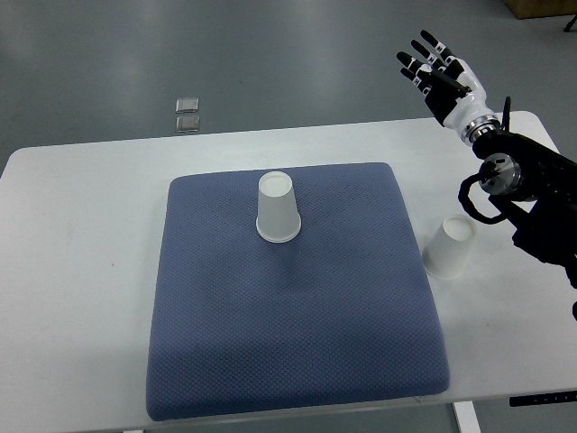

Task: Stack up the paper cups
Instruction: 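Rotate the right hand palm-down and move it toward the white cup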

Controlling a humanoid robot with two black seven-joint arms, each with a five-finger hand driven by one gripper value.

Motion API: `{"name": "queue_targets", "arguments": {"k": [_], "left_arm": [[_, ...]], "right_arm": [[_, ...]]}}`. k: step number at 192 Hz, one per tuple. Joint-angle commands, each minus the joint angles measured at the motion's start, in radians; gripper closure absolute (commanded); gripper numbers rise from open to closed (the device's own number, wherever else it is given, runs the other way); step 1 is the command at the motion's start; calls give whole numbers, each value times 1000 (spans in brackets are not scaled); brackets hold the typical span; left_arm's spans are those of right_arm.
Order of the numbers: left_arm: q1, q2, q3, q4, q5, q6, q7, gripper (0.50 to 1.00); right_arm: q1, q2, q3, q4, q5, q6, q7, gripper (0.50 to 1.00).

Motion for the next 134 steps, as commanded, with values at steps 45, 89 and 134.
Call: {"name": "queue_targets", "arguments": {"k": [45, 89, 134], "left_arm": [[0, 0, 0, 0, 0, 0, 0, 500], [0, 0, 0, 0, 0, 0, 0, 500], [0, 0, 0, 0, 0, 0, 0, 500]], "right_arm": [[8, -34, -78, 15, -190, 8, 0, 589], [31, -175, -162, 121, -359, 28, -2, 589], [106, -331, -282, 221, -618, 129, -2, 589]]}}
